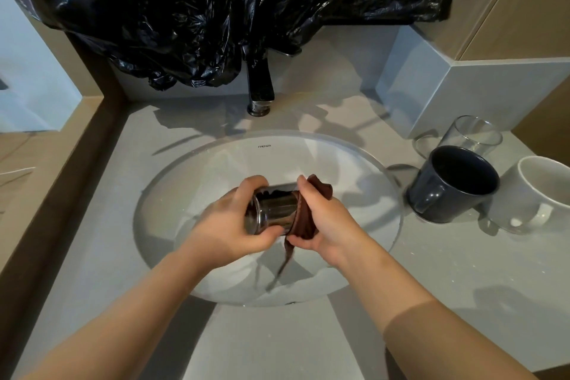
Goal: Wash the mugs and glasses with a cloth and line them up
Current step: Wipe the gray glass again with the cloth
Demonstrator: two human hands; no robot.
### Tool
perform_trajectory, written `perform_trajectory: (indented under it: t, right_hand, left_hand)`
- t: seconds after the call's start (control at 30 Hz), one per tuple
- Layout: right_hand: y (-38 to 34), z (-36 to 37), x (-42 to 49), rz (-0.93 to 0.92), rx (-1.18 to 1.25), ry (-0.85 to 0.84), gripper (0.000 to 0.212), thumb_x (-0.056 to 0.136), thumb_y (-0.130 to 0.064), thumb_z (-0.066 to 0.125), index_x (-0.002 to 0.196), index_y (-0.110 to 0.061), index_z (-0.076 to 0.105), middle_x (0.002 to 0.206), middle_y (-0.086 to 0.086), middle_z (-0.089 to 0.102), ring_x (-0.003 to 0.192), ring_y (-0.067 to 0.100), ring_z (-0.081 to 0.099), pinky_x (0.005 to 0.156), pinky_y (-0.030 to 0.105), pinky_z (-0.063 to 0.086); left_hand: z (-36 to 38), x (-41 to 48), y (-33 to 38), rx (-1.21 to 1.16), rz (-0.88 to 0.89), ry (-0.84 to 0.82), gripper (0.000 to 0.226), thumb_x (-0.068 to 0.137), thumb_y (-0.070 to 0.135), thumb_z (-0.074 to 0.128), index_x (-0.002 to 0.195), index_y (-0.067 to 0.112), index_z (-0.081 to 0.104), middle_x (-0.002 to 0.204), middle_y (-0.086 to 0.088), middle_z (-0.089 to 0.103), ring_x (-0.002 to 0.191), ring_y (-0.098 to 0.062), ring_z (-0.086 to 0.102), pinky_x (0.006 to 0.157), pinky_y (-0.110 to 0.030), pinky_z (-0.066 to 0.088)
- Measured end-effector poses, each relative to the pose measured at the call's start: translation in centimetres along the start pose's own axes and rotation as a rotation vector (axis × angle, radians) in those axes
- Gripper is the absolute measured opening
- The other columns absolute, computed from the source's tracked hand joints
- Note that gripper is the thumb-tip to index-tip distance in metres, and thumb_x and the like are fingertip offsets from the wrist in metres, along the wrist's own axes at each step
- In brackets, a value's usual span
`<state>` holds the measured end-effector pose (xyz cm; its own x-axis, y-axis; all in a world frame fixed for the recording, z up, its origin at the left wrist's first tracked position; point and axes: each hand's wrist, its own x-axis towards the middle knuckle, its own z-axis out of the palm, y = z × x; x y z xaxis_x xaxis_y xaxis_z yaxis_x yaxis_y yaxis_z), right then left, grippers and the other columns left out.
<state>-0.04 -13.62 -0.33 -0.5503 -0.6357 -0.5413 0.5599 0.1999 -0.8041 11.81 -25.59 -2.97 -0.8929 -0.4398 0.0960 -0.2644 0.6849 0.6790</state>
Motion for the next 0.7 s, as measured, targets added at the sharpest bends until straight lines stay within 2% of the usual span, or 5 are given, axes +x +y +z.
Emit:
perform_trajectory:
  t: [0.13, 0.27, 0.37, 0.5, 0.7]
  right_hand:
    - [0.8, 0.8, -0.1, -0.252, -0.116, 0.071, 0.015, 0.088, -0.032, 0.064, 0.083, -0.018, 0.065, 0.074, -0.003, 0.069, 0.066, 0.008, 0.066, 0.054, 0.024, 0.054]
    - [1.6, 1.3, -0.5, -0.375, -0.132, 0.079, 0.012, 0.088, -0.027, 0.065, 0.08, -0.018, 0.067, 0.069, -0.009, 0.069, 0.062, 0.001, 0.065, 0.055, 0.018, 0.051]
    - [1.3, 1.1, -0.4, -0.308, -0.104, 0.061, 0.016, 0.089, -0.03, 0.063, 0.082, -0.016, 0.066, 0.071, -0.003, 0.069, 0.064, 0.007, 0.066, 0.056, 0.023, 0.055]
    - [0.4, 0.8, -0.1, -0.072, -0.021, 0.055, 0.027, 0.089, -0.041, 0.061, 0.09, -0.014, 0.064, 0.078, 0.005, 0.069, 0.07, 0.019, 0.066, 0.053, 0.029, 0.051]
    - [0.7, 0.6, 0.1, -0.211, -0.273, 0.065, 0.018, 0.088, -0.037, 0.063, 0.081, -0.021, 0.065, 0.079, 0.002, 0.07, 0.072, 0.016, 0.067, 0.058, 0.029, 0.056]
  left_hand:
    - [-0.3, 0.7, 1.2, -0.718, -0.39, -0.043, 0.045, 0.08, 0.076, 0.036, 0.108, 0.042, 0.046, 0.105, -0.004, 0.064, 0.086, -0.021, 0.064, 0.06, -0.034, 0.056]
    - [-1.2, 1.1, 1.9, -1.019, -0.719, -0.287, 0.059, 0.09, 0.066, 0.033, 0.103, 0.015, 0.06, 0.085, -0.014, 0.069, 0.057, -0.022, 0.062, 0.043, -0.023, 0.048]
    - [-0.9, 1.1, 1.7, -0.851, -0.563, -0.139, 0.036, 0.089, 0.048, 0.055, 0.105, 0.016, 0.053, 0.082, -0.012, 0.065, 0.056, -0.02, 0.059, 0.046, -0.026, 0.046]
    - [-0.2, 0.8, 0.8, -0.007, -0.087, -0.073, 0.066, 0.057, 0.064, 0.057, 0.114, 0.036, 0.04, 0.103, 0.01, 0.052, 0.086, -0.005, 0.054, 0.07, -0.012, 0.04]
    - [-1.8, 2.2, 1.2, -0.164, -0.273, -0.382, 0.062, 0.069, 0.038, 0.081, 0.117, 0.04, 0.042, 0.102, 0.012, 0.063, 0.088, -0.005, 0.062, 0.078, -0.021, 0.051]
